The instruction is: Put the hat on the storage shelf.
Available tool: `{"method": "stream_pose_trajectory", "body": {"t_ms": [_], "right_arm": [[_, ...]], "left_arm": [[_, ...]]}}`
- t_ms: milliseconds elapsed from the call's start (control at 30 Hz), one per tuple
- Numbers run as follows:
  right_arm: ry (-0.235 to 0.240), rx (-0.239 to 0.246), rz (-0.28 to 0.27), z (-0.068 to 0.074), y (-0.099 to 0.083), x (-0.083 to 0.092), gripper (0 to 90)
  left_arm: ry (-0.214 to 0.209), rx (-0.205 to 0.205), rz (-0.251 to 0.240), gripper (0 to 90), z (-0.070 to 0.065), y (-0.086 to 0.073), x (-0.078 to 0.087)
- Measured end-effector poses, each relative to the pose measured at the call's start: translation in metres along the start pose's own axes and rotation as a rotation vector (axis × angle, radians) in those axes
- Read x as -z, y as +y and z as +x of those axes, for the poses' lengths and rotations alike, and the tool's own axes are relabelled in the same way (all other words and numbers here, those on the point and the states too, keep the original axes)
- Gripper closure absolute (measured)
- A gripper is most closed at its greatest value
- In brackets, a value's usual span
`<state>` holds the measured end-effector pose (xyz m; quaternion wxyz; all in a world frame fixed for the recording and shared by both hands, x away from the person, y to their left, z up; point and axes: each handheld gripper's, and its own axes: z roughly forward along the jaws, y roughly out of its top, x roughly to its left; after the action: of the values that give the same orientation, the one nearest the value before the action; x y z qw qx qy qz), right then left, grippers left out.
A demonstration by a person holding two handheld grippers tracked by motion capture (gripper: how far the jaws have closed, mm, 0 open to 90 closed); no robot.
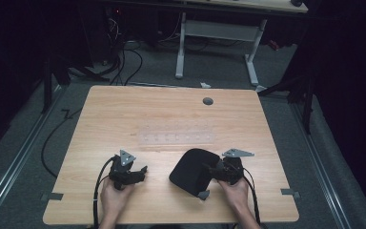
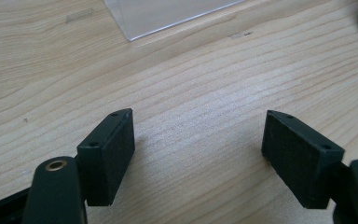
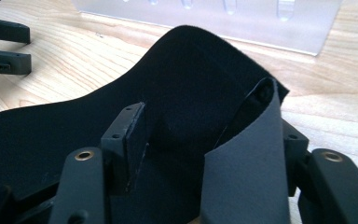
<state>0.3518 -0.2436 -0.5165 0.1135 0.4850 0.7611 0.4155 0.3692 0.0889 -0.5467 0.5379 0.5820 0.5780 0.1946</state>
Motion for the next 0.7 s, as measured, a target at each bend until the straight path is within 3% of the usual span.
{"method": "stream_pose_trajectory", "body": {"t_ms": [233, 700], "right_arm": [[0.019, -0.001, 0.005, -0.0005, -0.0009, -0.0052, 42.1], [0.073, -0.03, -0.027, -0.0047, -0.002, -0.002, 58.0]], "left_arm": [[0.001, -0.001, 0.0, 25.8, 0.0, 0.0, -0.0001], [0.003, 0.002, -0.005, 25.8, -0.0003, -0.0001, -0.0004]]}}
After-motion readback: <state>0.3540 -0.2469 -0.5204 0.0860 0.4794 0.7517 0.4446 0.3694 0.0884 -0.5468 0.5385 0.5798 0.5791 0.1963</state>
